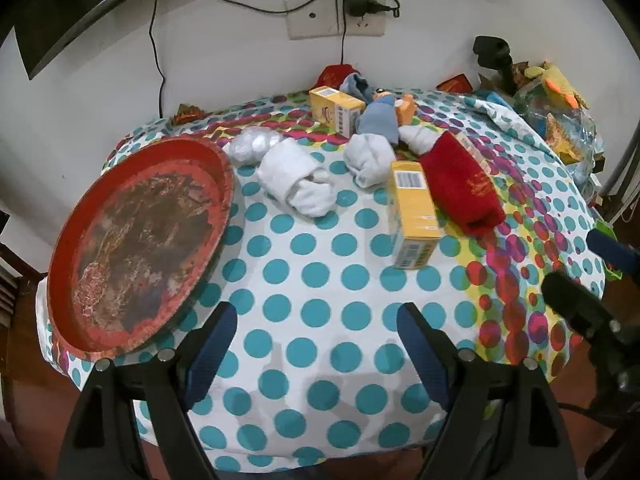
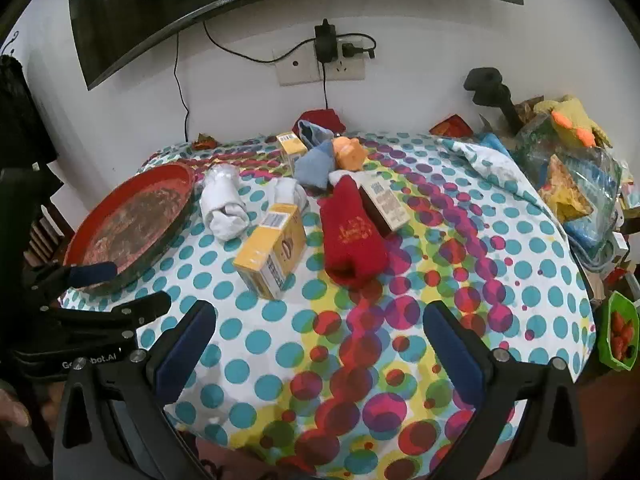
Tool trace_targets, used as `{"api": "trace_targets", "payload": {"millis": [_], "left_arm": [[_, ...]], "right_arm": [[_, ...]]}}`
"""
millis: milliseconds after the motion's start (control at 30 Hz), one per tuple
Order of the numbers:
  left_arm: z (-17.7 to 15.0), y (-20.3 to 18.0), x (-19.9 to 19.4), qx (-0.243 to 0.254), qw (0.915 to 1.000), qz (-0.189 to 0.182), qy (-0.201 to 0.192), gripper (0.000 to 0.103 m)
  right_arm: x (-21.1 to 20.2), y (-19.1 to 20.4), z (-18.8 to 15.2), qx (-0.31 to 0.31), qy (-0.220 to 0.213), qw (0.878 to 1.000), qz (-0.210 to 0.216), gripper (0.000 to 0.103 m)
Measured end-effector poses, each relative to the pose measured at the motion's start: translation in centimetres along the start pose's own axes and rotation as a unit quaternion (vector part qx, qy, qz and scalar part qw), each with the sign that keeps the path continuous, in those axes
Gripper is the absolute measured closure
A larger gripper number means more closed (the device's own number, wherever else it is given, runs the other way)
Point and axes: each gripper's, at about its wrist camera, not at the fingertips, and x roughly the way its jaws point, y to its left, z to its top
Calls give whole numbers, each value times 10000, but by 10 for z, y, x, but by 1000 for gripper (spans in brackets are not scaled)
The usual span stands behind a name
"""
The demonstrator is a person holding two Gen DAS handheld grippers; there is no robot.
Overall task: Organize objects
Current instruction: 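Move left tool to the yellow box while right tool moves to the red sock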
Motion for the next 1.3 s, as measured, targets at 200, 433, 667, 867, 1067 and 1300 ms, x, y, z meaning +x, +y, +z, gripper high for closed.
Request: {"api": "trace_targets", "payload": {"millis": [200, 433, 667, 867, 1067, 1300], "left_arm": [[-13, -14, -5, -9, 10000, -71, 42, 18], [-18, -15, -5, 14, 10000, -47, 42, 18], [-16, -14, 10, 8, 9994, -301, 146, 18], [-9, -13, 24, 51, 10000, -60, 19, 18], [3, -24, 38, 77, 9999, -140, -62, 18], [10, -28, 62, 48, 10000, 4, -20, 18]], "right_arm": [[-6, -7, -1, -13, -52, 10000, 77, 0], [-4, -13, 0, 58, -93, 9998, 167, 0], [15, 0, 3, -219, -68, 9997, 113, 0], [35, 4, 9, -304, -135, 9992, 235, 1], [38, -3, 15, -532, -186, 9983, 149, 7], [61, -23, 24, -464, 129, 9986, 237, 28]]}}
